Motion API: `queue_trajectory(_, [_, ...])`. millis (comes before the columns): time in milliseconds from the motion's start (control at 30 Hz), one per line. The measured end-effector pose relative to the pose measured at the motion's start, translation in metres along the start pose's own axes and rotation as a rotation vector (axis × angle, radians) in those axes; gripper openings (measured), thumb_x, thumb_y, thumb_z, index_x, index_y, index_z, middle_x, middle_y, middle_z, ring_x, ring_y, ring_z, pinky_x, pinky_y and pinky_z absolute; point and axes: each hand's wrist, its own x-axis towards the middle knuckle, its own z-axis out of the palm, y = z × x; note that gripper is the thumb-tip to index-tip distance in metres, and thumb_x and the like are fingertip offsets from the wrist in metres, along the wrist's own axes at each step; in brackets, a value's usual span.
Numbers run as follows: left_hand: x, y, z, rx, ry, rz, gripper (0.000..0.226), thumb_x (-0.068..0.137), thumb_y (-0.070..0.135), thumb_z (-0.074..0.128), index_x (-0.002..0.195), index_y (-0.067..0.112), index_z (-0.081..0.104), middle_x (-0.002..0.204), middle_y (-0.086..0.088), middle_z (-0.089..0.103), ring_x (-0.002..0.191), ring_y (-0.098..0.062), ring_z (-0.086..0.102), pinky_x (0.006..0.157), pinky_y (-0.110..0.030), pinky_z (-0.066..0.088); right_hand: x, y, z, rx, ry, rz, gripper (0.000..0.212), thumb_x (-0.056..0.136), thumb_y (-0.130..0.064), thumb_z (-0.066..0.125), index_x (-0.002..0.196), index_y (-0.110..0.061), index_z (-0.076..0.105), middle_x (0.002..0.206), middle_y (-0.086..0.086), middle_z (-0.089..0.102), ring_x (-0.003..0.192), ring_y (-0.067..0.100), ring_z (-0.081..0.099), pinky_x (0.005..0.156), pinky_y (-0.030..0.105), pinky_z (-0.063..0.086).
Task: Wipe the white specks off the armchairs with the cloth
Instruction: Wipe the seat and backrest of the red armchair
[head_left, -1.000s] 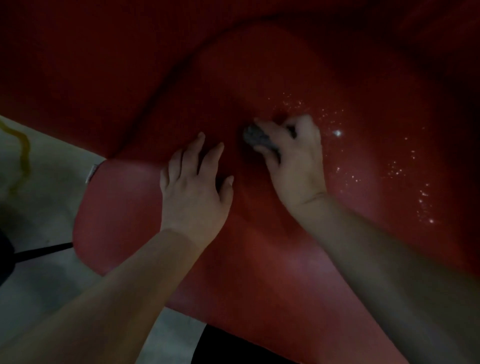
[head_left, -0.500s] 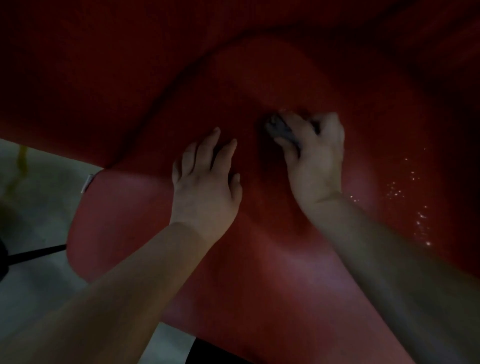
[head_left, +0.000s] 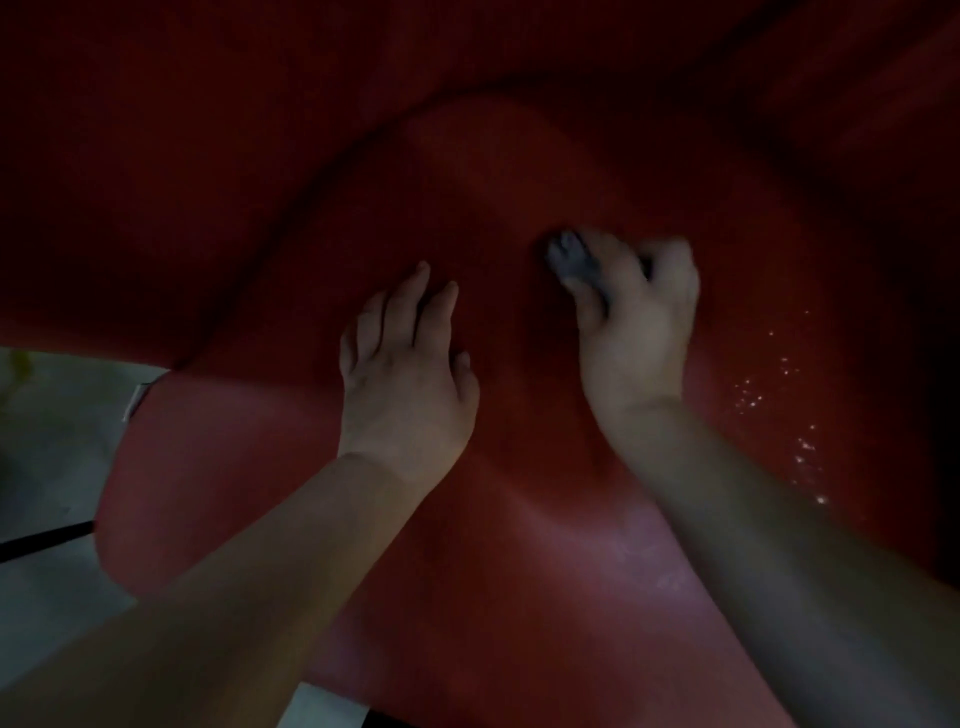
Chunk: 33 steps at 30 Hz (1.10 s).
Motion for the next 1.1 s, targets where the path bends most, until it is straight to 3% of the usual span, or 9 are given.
queue_trajectory(67, [0.000,0.004,0.000,0.007,-0.009,0.011,0.061,0.093,0.033,0.047,0.150,0.026,0.026,0.159,0.007,0.012,0.144,-0.020,0.008,0.116,-0.045,0.010,-0.030,-0.004,-0.011,0.052,-0.043,0.021,0.043,0.083,-0.013,0.071,0.124,-0.021,0.063,0.108,0.012,0.050,0.098,0.026,0.048,0.089,0.031,0.042])
queue_trajectory(167, [-0.002,0.012,0.002,0.008,-0.034,0.032,0.062,0.092,0.034,0.049,0.150,0.026,0.027,0.160,0.006,0.012,0.144,-0.020,0.009,0.116,-0.047,0.010,-0.032,-0.011,-0.010,0.072,-0.187,-0.130,0.042,0.085,-0.015,0.069,0.125,-0.023,0.063,0.108,0.010,0.051,0.097,0.024,0.047,0.085,0.033,0.044])
queue_trajectory(267, [-0.006,0.021,0.005,0.005,-0.058,0.064,0.062,0.092,0.035,0.049,0.150,0.026,0.027,0.160,0.006,0.012,0.144,-0.021,0.009,0.116,-0.048,0.011,0.005,0.001,-0.002,0.019,-0.132,-0.159,0.038,0.085,-0.018,0.067,0.123,-0.020,0.064,0.103,0.015,0.052,0.092,0.030,0.050,0.078,0.038,0.046])
queue_trajectory(433, [-0.006,0.029,0.009,0.004,-0.044,0.107,0.062,0.092,0.035,0.050,0.149,0.024,0.029,0.159,0.005,0.014,0.143,-0.021,0.010,0.116,-0.048,0.012,-0.019,0.028,-0.019,0.020,0.025,0.088,0.040,0.085,-0.016,0.068,0.125,-0.020,0.063,0.106,0.014,0.050,0.097,0.026,0.049,0.088,0.031,0.044])
queue_trajectory(533, [-0.004,0.032,0.010,0.005,-0.029,0.126,0.061,0.090,0.033,0.054,0.147,0.022,0.034,0.158,0.003,0.019,0.142,-0.022,0.014,0.114,-0.051,0.016,-0.060,0.012,-0.027,0.085,-0.072,-0.007,0.042,0.084,-0.011,0.070,0.125,-0.020,0.064,0.106,0.012,0.051,0.096,0.025,0.049,0.086,0.035,0.045])
queue_trajectory(633, [-0.002,0.037,0.012,0.010,-0.045,0.115,0.062,0.090,0.033,0.053,0.148,0.024,0.031,0.159,0.004,0.017,0.142,-0.020,0.010,0.114,-0.050,0.013,-0.035,0.015,-0.024,0.073,-0.145,-0.092,0.044,0.083,-0.011,0.068,0.125,-0.023,0.063,0.104,0.011,0.050,0.094,0.025,0.048,0.082,0.035,0.045])
queue_trajectory(833, [-0.002,0.039,0.018,0.011,-0.013,0.137,0.061,0.090,0.032,0.049,0.148,0.023,0.032,0.158,0.003,0.018,0.143,-0.021,0.012,0.115,-0.050,0.012,-0.008,0.048,-0.027,-0.010,0.073,0.205,0.040,0.084,-0.018,0.069,0.124,-0.023,0.064,0.106,0.012,0.050,0.095,0.021,0.045,0.088,0.021,0.033])
queue_trajectory(1000, [-0.009,0.042,0.023,-0.003,0.027,0.201,0.059,0.086,0.026,0.055,0.142,0.017,0.042,0.154,-0.002,0.030,0.139,-0.026,0.023,0.110,-0.055,0.024,-0.081,0.015,-0.040,0.079,-0.112,0.054,0.046,0.080,-0.013,0.074,0.123,-0.024,0.064,0.105,0.010,0.050,0.094,0.022,0.046,0.083,0.035,0.046])
queue_trajectory(1100, [-0.018,0.045,0.026,0.008,0.016,0.254,0.058,0.085,0.025,0.057,0.141,0.016,0.044,0.153,-0.003,0.033,0.137,-0.025,0.026,0.109,-0.052,0.026,-0.061,0.035,-0.041,0.049,-0.081,0.034,0.043,0.081,-0.015,0.074,0.122,-0.024,0.065,0.104,0.011,0.050,0.094,0.023,0.046,0.084,0.037,0.047])
